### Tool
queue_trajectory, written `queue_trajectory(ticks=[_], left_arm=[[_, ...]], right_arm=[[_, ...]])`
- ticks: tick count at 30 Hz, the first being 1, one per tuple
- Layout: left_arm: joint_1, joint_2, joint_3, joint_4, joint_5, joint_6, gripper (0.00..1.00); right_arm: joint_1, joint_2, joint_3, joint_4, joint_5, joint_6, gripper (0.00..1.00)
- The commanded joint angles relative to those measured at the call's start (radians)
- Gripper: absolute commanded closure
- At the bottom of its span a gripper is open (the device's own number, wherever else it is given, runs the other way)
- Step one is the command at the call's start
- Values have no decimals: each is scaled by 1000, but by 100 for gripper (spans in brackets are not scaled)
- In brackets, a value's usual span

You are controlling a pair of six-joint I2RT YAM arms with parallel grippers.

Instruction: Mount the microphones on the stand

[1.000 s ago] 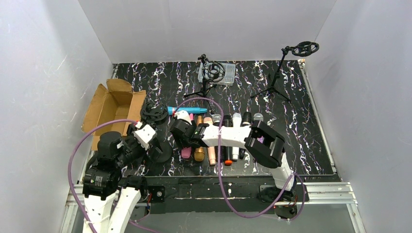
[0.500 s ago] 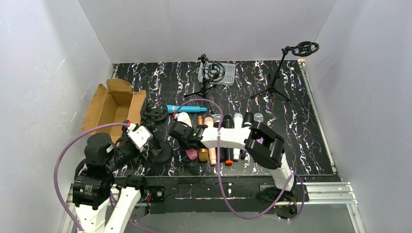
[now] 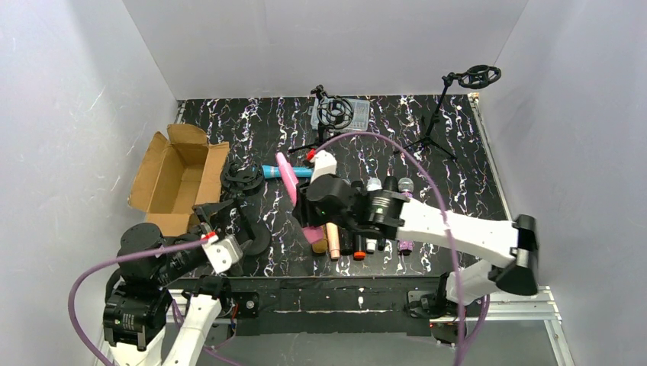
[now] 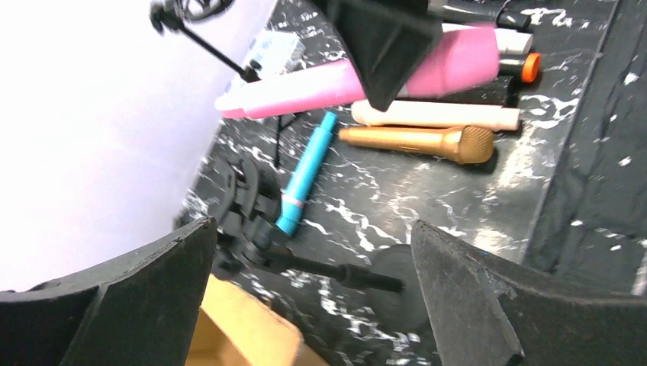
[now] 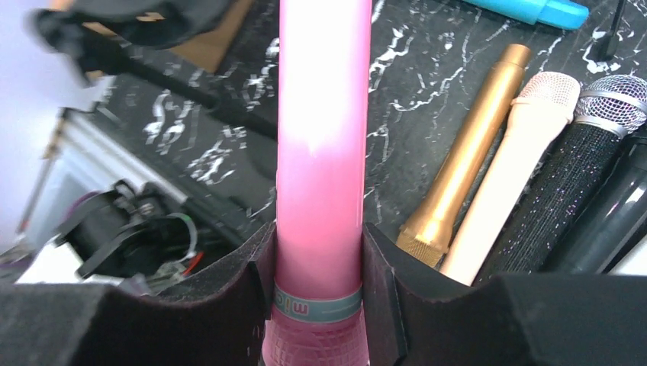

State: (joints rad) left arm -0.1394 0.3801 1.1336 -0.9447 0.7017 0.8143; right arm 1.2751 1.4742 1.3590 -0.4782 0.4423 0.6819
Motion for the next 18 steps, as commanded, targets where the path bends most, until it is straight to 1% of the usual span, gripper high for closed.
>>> queue_trajectory(ticks=[1,4,6,7,10,13,16,18], left_arm=[[1,17,37,-1,109,359,2],[1,25,32,10,133,647,2],[1,16,2,60,144,820,2],[1,14,-5,83,152,883,2],[2,1,-28,177,194,967,2],[1,-24,-75,242,222,1043,2],[1,-42,-111,294,235,1061,2],[2,-46,-124,318,230,1066,2]], right_arm=[[16,-120,58,-74,-82,11,93],[19,-108,168,-128,-179,-17,93],[22,-86,235,-138,-249,-33,93],[26,-75,267,-139,-275,-41,93],[47,-42,355,-145,-330,-58,94],[58,-11,397,-124,-386,-64,94],[76,39,450,-114,-433,-72,94],[90,68,490,-124,-436,-82,94]])
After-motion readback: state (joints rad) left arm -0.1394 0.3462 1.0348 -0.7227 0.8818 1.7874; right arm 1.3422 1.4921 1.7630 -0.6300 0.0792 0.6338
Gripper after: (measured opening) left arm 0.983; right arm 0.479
